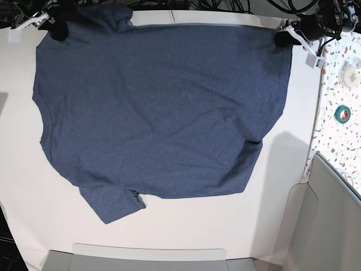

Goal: Layout the t-shirt on the table in an organized manner, then fold the t-shirt properly
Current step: 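Hold both shoulder edges and pull them apart to stretch the shirt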

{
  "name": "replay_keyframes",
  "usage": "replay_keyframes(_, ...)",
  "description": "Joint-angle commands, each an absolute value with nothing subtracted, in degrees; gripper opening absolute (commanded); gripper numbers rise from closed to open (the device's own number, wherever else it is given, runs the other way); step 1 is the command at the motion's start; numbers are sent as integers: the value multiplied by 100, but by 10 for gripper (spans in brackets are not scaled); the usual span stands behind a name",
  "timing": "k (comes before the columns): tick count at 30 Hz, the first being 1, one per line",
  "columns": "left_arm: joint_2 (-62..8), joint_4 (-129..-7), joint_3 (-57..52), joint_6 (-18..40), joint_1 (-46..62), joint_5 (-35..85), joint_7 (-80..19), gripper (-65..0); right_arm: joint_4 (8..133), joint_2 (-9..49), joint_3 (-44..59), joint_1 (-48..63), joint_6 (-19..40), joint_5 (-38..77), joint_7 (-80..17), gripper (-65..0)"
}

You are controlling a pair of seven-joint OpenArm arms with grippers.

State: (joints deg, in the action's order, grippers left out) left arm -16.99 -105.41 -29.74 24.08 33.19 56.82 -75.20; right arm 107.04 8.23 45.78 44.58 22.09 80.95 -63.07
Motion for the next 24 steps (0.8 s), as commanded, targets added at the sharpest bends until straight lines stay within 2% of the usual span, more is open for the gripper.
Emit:
replay_keyframes(1,-1763,-10633,-3020,2554,3433,5763,-7503,-650,10791,875,4637,4611,2255,8215,-6237,-650)
replay_keyframes(6,-1754,-10668,-3020,2967,3591,5763,-7503,-650,10914,875,4637,4857,2255,8338,-6246,-650)
replay_keyframes(14,-1745,-10862,-3178,2976,3626,5771,-7503,-650,10949,919,4752,4971,2255,8500,-6246,-650)
replay_keyframes(18,-1745,-11125,-3187,2976,3574,5771,-7503,-650,10958,919,4796,4673,2255,8500,-6246,-650)
replay_keyframes(24,-1543,-11108,-3116,2958,2765,5754,-7574,-650,10949,884,4752,3890,2220,8500,-6237,-650)
